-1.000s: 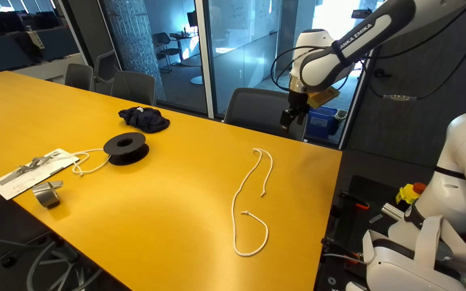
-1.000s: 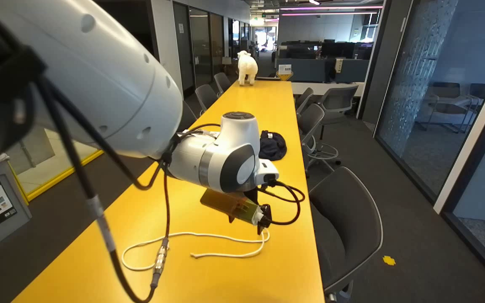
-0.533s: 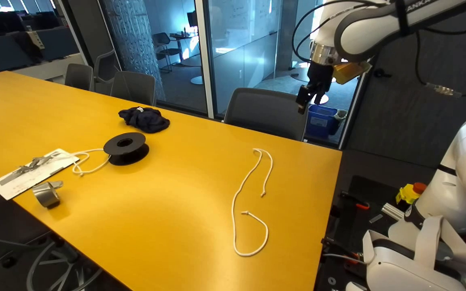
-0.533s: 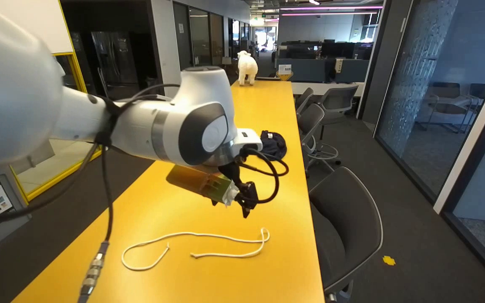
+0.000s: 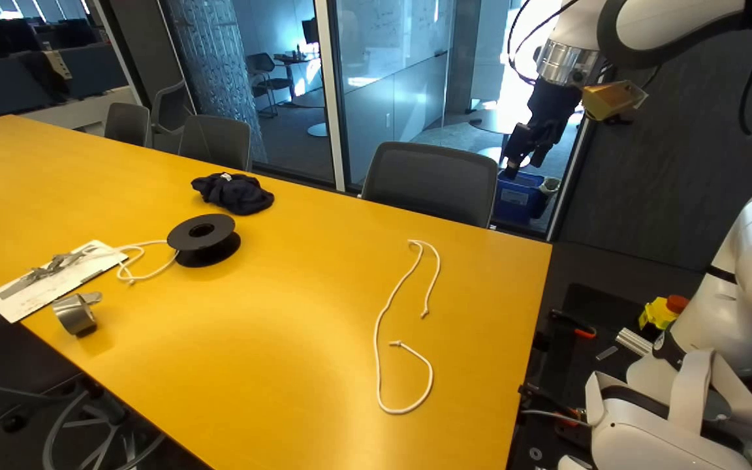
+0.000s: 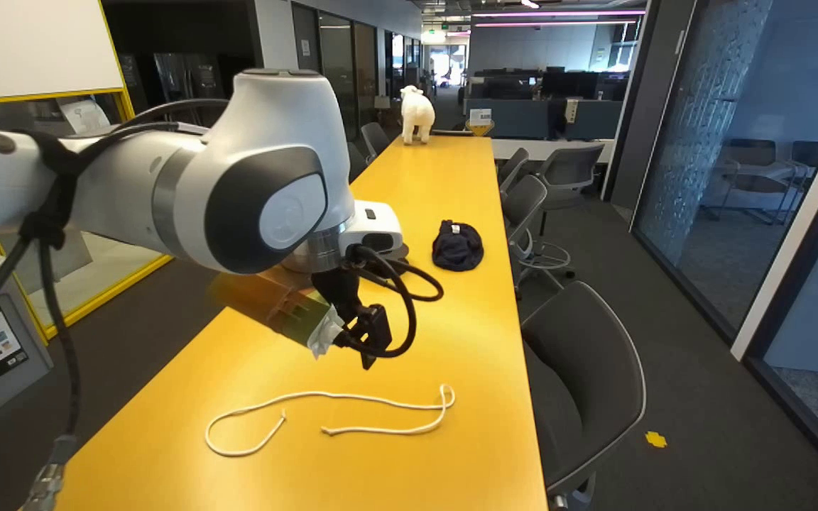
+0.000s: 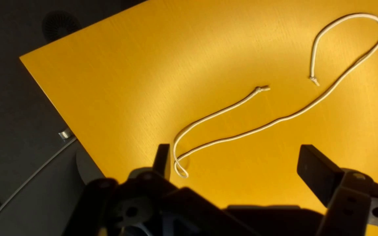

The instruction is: Unfold the rope on the table

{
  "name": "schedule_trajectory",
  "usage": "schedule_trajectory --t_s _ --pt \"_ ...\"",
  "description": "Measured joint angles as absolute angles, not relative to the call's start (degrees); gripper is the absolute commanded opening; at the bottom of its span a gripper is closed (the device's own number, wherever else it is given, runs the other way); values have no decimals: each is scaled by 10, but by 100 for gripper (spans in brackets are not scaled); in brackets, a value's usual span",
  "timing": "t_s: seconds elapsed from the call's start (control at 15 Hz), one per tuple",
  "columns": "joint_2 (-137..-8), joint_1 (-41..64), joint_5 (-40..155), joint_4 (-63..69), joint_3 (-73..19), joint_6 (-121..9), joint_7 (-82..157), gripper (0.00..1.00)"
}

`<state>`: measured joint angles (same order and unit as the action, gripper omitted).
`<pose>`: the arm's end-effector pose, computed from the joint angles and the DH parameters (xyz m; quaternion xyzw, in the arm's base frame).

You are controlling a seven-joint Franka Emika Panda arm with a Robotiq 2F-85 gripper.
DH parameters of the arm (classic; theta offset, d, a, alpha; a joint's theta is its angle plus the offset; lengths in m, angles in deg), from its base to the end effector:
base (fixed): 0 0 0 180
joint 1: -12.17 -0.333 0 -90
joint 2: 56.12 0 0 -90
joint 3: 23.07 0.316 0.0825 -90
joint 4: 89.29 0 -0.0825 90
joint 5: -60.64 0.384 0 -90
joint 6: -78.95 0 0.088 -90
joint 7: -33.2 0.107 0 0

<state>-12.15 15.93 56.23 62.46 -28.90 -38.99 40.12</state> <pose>0.3314 -0.0616 0.4878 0.9892 -0.1172 0.0877 0.0011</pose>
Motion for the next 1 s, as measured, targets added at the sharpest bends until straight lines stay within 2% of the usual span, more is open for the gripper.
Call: schedule_trajectory --t_s 1.0 --pt "-112 159 571 640 -289 -390 401 100"
